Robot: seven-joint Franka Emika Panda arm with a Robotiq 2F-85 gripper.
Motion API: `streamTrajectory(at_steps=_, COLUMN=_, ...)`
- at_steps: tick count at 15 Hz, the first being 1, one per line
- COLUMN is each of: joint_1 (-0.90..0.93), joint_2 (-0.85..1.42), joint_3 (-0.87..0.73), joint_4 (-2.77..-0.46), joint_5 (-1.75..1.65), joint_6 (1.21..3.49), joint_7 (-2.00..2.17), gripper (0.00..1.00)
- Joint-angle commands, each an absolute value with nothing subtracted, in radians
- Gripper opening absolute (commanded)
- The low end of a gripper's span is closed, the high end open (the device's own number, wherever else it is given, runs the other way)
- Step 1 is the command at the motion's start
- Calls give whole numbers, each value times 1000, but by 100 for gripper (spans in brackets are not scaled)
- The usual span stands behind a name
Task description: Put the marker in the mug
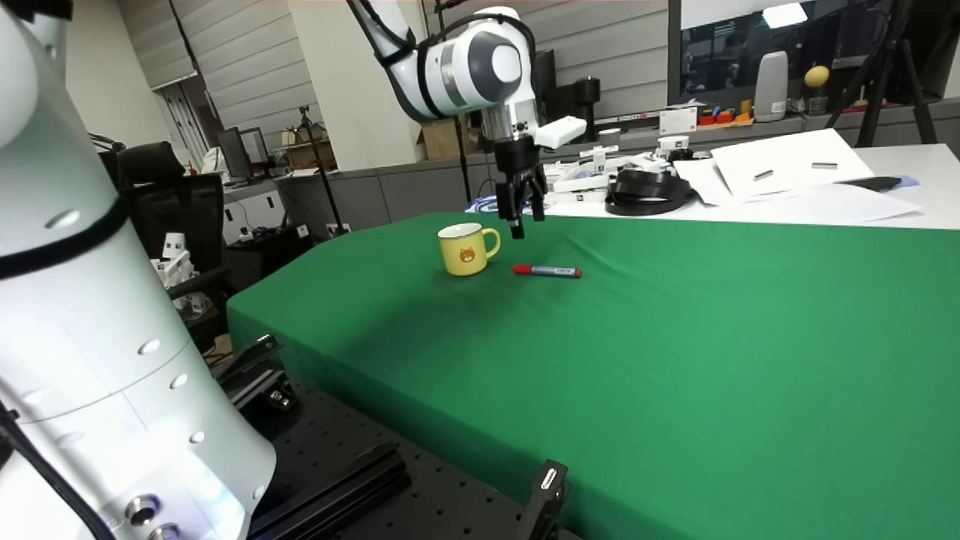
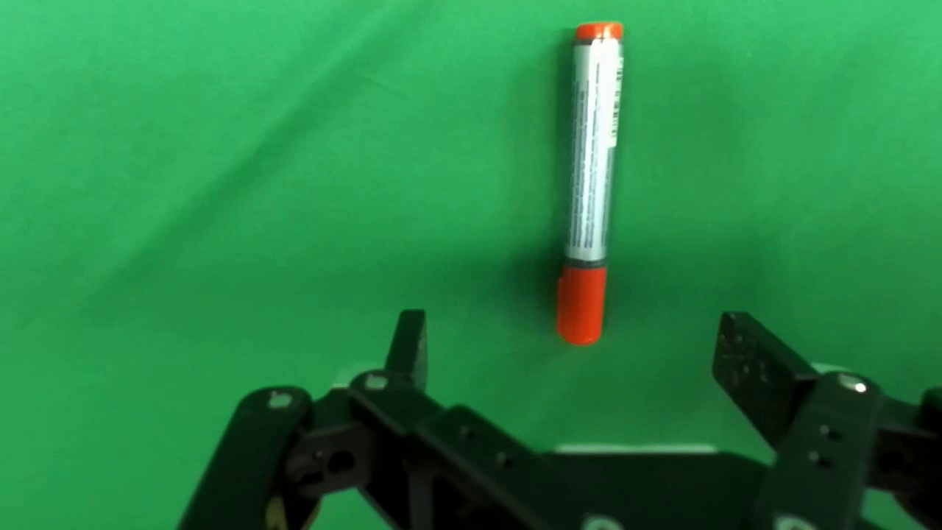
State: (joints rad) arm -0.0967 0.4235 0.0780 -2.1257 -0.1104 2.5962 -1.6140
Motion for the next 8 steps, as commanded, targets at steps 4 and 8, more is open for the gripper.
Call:
streamTrajectory(at_steps=4, joint_1=-119, joint_2=492, joint_3=107, joint_4=-2108, joint_5=-101, joint_6=2672, joint_7=-1632, gripper=100)
streamTrajectory(at_steps=8, joint_1=-120, joint_2=539, joint_3=117, joint_4=-2082, joint_5=-102, joint_6=2656, joint_7=-1622, gripper=100)
